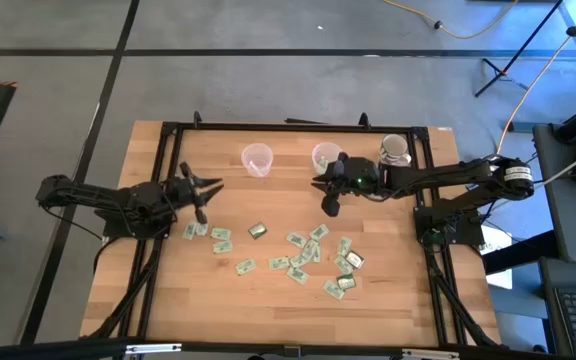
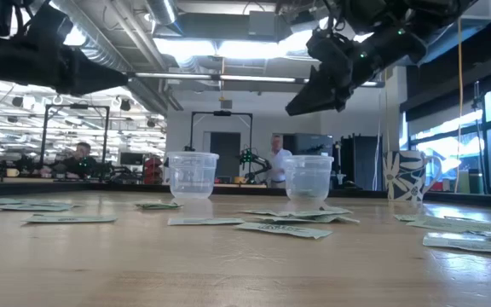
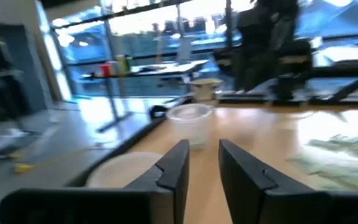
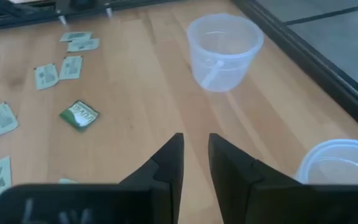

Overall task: Pick and place Stevia / Truvia into bins
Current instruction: Put the stevia packet into the right transparent container

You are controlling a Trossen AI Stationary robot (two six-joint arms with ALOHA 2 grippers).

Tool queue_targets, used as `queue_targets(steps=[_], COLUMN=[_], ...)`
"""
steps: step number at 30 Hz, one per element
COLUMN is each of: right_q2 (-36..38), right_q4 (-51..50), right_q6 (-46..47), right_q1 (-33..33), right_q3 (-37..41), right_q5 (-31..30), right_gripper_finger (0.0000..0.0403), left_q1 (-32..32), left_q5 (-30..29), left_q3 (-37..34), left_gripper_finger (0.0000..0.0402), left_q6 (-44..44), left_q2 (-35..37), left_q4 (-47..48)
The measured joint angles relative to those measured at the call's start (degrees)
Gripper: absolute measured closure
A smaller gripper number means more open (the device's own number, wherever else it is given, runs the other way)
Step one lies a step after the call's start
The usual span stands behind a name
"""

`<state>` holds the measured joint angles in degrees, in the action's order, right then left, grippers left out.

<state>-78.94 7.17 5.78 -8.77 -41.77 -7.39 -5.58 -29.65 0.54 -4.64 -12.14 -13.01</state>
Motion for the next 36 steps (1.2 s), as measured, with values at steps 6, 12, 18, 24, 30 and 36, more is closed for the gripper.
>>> queue_targets(steps=[6, 12, 18, 24, 30, 36], right_q2=[-0.1, -0.1, -0.1, -0.1, -0.1, -0.1], right_q4=[0.2, 0.6, 0.8, 0.8, 0.8, 1.3], right_q6=[0.2, 0.9, 1.9, 1.7, 1.7, 1.7], right_q1=[0.1, 0.1, 0.1, 0.1, 0.1, 0.1], right_q3=[0.8, 0.9, 0.9, 0.9, 0.9, 0.9], right_q5=[-0.1, -0.1, -0.1, -0.1, -0.1, -0.1], right_gripper_finger=[0.0324, 0.0324, 0.0324, 0.0324, 0.0324, 0.0324], left_q1=[-0.8, -4.0, -6.7, -9.2, -9.4, -9.4], left_q5=[6.4, 8.1, 18.8, 21.5, 20.8, 16.5], left_q3=[5.2, 14.8, 22.4, 22.6, 22.6, 22.6], left_gripper_finger=[0.0287, 0.0293, 0.0307, 0.032, 0.0328, 0.0334], left_q6=[6.7, 14.0, 31.2, 36.2, 38.4, 39.2], left_q2=[-2.0, -11.0, -20.9, -29.1, -34.1, -36.1], left_q4=[11.2, 28.9, 45.4, 53.2, 55.8, 59.3])
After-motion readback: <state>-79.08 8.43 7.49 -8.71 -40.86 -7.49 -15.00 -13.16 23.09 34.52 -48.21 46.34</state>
